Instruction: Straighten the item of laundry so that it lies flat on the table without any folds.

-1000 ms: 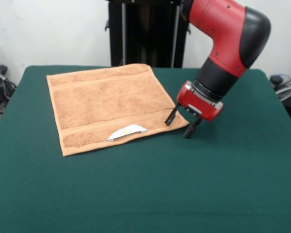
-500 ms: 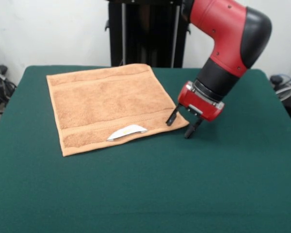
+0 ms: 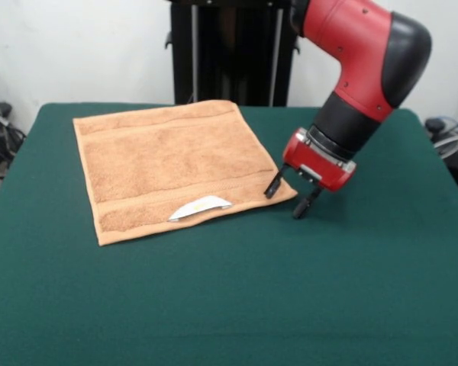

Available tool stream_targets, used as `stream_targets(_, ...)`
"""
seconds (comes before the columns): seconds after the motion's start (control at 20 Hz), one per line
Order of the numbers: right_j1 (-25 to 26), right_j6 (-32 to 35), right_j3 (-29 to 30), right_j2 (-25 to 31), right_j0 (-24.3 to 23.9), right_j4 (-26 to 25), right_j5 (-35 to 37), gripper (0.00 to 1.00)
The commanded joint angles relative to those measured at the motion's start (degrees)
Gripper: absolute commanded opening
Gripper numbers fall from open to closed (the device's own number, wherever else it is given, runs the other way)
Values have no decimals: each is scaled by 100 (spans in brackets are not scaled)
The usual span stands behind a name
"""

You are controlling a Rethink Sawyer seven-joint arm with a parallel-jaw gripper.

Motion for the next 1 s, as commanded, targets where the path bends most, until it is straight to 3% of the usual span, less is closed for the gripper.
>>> stream_targets(0.05, 325, 1914, -228, 482, 211, 388, 803, 100)
stream_targets(0.5, 591, 2097, -373, 123, 463, 496, 1337, 100)
stream_targets(1.0, 644, 2298, -365, 79, 482, 362, 1577, 100)
